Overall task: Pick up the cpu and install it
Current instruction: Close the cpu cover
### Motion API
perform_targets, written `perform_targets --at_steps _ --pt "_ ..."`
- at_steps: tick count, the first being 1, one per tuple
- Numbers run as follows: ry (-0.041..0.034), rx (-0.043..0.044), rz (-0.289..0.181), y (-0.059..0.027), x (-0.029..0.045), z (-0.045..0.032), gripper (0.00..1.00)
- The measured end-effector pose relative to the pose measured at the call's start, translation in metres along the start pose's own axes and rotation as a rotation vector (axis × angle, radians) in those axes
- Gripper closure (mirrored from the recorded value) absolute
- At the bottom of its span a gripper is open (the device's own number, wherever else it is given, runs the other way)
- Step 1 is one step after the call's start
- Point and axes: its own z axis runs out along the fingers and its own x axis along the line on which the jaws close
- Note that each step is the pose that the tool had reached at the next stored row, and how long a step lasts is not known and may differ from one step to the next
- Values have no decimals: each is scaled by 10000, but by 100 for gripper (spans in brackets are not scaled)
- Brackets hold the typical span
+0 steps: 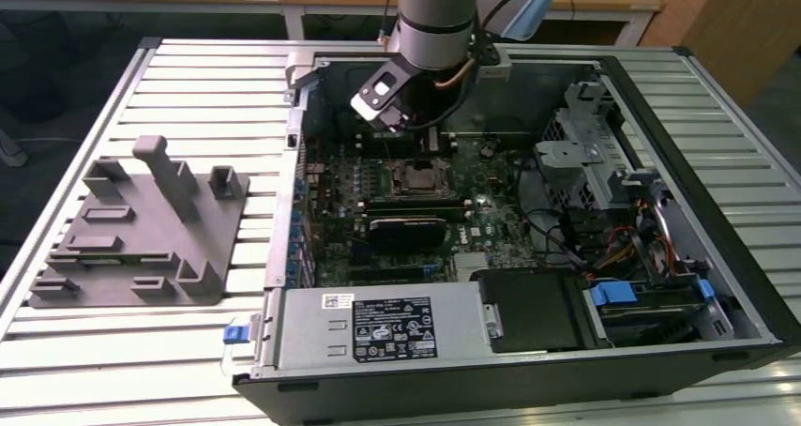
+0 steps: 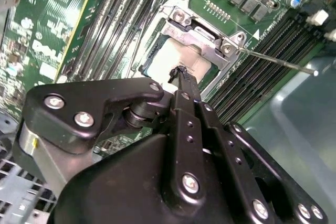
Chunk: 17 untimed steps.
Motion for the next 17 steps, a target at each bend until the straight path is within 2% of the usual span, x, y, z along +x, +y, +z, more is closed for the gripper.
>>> perform_targets --at_steps 17 --pt "70 -27 -3106 0 0 2 89"
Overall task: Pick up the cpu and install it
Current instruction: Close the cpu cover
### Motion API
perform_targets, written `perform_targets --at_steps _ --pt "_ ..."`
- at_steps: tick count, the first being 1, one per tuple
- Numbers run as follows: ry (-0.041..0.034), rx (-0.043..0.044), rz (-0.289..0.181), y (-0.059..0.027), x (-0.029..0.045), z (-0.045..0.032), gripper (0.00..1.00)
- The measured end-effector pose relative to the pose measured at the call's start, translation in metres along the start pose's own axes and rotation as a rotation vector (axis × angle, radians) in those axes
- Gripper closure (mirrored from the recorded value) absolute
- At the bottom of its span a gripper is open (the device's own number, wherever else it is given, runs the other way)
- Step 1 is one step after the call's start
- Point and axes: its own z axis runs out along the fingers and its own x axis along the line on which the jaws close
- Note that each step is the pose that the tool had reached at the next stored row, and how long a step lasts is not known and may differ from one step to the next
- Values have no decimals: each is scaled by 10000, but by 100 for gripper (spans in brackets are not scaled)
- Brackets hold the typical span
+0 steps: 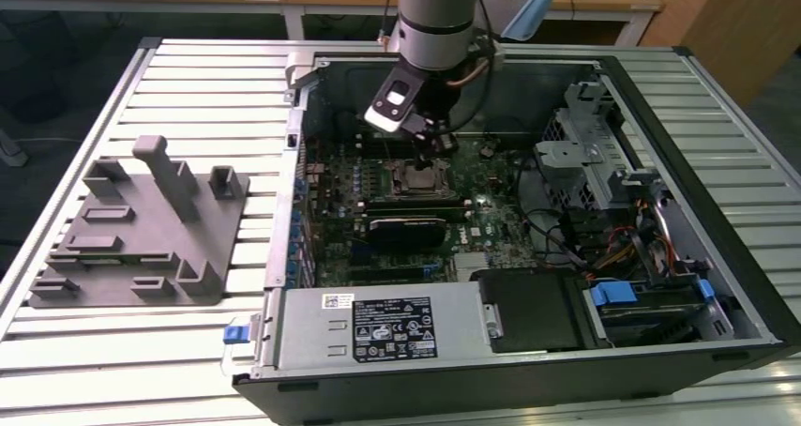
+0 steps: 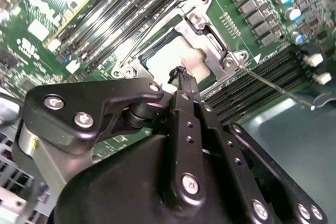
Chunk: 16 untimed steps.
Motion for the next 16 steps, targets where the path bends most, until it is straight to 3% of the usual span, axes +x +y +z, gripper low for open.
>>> perform_targets --at_steps 16 --pt "66 -25 -2909 0 0 2 89"
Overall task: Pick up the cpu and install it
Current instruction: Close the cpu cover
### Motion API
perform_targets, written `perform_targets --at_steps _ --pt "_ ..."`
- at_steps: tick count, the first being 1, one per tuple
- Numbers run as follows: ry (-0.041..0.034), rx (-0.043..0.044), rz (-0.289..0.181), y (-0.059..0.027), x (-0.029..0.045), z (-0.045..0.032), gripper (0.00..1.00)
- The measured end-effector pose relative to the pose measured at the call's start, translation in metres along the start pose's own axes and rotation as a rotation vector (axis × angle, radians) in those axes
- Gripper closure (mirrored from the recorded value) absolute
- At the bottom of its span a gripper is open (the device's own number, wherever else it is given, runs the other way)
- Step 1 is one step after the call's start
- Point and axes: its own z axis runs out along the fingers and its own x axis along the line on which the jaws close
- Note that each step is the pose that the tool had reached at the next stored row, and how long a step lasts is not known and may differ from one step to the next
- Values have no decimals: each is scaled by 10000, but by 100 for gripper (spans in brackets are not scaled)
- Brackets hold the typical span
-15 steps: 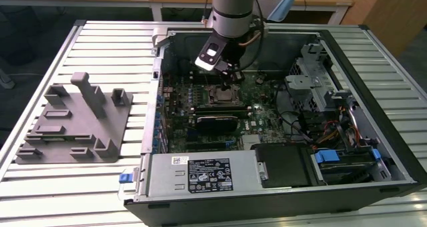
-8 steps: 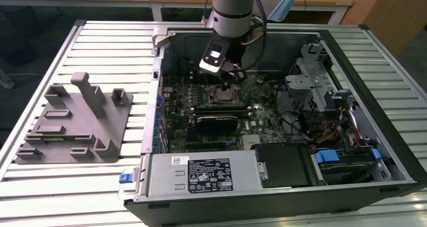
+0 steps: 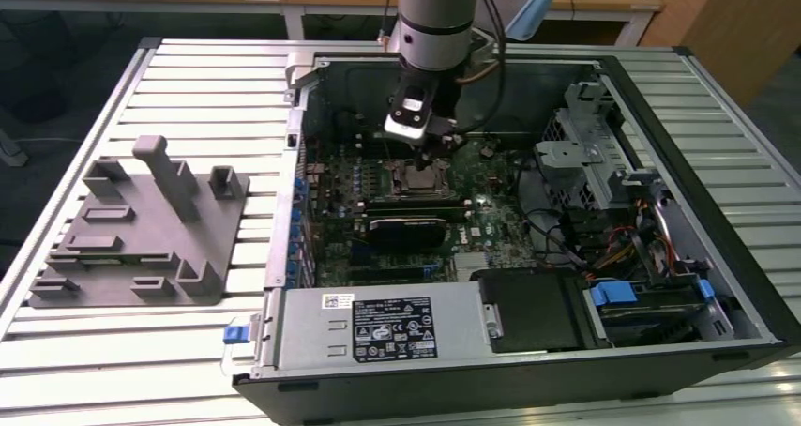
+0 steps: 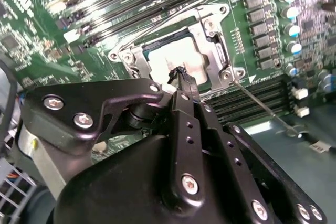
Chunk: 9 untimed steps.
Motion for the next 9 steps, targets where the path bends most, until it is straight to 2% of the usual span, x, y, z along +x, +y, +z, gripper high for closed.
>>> perform_targets --at_steps 9 --pt "37 -14 -1629 0 0 1 89"
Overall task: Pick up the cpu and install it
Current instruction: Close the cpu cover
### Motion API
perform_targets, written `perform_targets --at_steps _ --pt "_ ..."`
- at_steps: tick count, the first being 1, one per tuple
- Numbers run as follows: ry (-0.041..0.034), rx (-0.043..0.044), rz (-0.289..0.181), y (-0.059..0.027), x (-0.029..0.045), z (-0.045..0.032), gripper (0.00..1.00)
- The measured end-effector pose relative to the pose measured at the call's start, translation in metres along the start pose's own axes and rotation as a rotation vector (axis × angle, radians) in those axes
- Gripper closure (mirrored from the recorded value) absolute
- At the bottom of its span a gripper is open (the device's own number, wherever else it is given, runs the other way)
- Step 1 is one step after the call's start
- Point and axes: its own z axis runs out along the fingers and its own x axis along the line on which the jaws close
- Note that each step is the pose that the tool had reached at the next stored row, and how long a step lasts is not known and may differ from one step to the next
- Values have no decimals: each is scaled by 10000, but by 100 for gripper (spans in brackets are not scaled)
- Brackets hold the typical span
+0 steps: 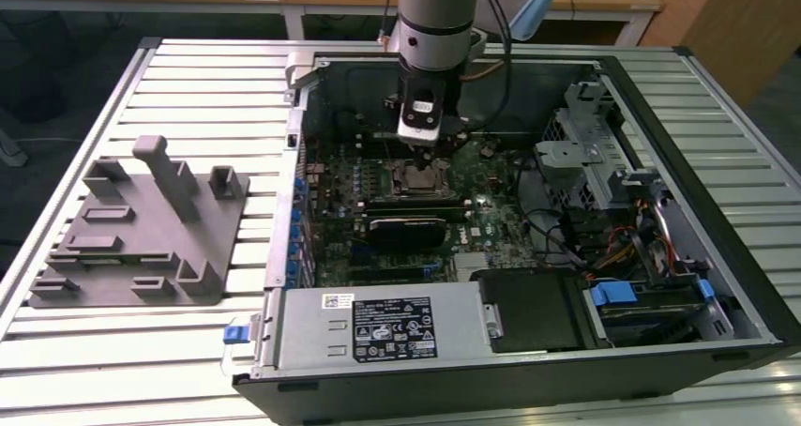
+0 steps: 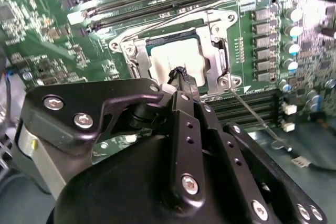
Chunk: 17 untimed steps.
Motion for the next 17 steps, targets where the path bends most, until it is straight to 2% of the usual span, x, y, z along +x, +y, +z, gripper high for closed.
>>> perform_targets --at_steps 17 --pt "70 -27 -3106 0 0 3 89"
